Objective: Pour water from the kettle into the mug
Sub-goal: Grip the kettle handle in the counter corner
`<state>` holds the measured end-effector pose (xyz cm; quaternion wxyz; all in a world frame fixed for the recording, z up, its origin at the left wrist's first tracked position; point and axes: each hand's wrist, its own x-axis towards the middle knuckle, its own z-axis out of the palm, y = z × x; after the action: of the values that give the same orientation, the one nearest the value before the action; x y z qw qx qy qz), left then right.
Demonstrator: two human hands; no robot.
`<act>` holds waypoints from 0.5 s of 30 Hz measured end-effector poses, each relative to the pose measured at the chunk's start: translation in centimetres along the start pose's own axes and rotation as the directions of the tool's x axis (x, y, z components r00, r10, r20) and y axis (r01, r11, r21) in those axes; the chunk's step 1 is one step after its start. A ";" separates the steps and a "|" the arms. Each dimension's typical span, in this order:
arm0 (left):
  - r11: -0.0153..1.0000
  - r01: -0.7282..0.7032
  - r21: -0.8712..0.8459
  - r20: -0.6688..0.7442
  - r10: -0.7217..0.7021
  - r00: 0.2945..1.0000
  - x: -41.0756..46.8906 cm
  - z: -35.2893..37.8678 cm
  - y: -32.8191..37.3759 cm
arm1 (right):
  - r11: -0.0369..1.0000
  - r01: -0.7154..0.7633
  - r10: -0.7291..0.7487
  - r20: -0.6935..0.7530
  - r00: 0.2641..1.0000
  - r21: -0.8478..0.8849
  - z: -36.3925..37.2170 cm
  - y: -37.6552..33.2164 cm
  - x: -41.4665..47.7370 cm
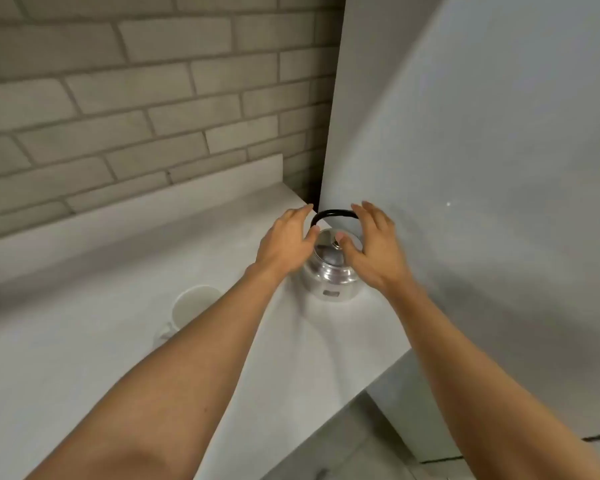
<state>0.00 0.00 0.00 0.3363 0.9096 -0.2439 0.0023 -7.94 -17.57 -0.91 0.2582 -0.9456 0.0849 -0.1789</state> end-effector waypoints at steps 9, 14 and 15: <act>0.994 0.038 -0.104 0.117 -0.025 0.993 4.2 1.8 0.3 | 0.995 0.012 -0.028 0.166 0.986 0.098 1.4 3.6 4.9; 0.993 -0.082 -0.089 0.096 0.091 0.991 3.9 1.6 -0.6 | 0.989 0.125 -0.138 0.187 0.973 0.080 1.1 4.1 6.5; 0.992 -0.091 -0.089 0.084 0.098 0.992 3.7 1.6 -0.6 | 0.987 0.141 -0.153 0.200 0.968 0.075 1.0 4.1 6.8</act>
<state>3.26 -2.21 -1.04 0.3631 0.8811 -0.3013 -0.0323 -1.56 -22.32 -1.83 0.2797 -0.9545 -0.0180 -0.1017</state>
